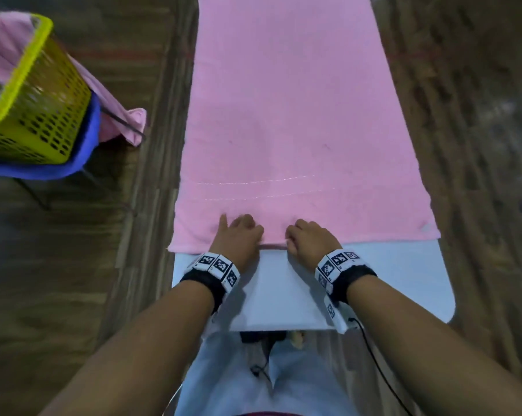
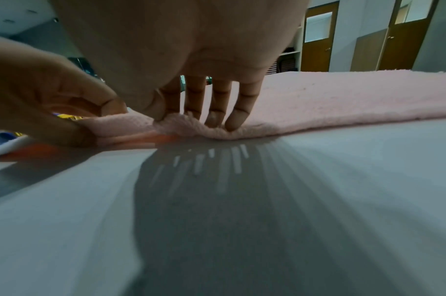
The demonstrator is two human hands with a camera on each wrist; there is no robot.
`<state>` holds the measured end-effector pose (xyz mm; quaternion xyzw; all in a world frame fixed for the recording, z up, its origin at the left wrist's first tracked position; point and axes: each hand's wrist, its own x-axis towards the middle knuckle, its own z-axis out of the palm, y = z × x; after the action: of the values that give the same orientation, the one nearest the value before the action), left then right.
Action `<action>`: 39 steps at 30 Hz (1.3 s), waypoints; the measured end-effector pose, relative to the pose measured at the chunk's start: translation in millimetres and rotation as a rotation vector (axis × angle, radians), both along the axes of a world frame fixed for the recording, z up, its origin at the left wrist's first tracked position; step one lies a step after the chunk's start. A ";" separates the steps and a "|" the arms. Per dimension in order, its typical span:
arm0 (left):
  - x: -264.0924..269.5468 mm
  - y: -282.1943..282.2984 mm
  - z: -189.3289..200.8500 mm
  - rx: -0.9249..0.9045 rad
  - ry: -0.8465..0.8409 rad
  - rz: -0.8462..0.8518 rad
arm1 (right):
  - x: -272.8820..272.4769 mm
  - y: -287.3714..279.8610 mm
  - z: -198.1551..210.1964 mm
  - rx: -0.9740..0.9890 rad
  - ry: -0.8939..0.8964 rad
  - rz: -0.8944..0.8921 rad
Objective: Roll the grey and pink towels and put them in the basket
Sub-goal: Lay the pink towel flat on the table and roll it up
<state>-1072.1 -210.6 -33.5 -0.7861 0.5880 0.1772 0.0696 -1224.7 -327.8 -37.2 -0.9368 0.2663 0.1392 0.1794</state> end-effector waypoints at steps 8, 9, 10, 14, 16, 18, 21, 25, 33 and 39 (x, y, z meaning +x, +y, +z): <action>40.6 52.7 5.2 -0.215 0.023 0.166 | 2.5 -16.4 7.6 0.125 0.021 -0.061; 47.2 60.2 5.6 -0.256 0.067 0.210 | 3.8 -18.4 8.0 0.121 0.028 -0.077; 53.8 67.5 5.4 -0.285 0.108 0.247 | 5.2 -20.1 8.3 0.120 0.037 -0.095; 81.3 89.0 2.8 -0.323 0.169 0.307 | 12.0 -23.3 9.4 0.132 0.059 -0.134; 96.0 95.1 1.9 -0.302 0.224 0.352 | 15.6 -22.8 10.1 0.138 0.061 -0.159; 110.2 98.3 1.9 -0.278 0.320 0.433 | 17.3 -21.7 9.5 0.141 0.058 -0.192; 125.9 96.8 4.3 -0.227 0.429 0.555 | 20.7 -20.6 10.5 0.150 0.087 -0.222; 141.8 88.9 2.5 -0.243 0.495 0.617 | 30.0 -20.3 14.8 0.134 0.148 -0.253; 134.6 78.5 -0.5 -0.285 0.192 0.479 | 40.0 -19.4 14.0 0.097 0.212 -0.306; 68.7 63.7 1.7 -0.271 0.174 -0.064 | 36.4 -22.2 5.7 0.087 0.181 -0.227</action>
<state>-1003.4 -146.9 -31.8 -0.7510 0.6349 0.1616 -0.0827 -1188.3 -350.0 -31.5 -0.8756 0.3792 0.2134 0.2099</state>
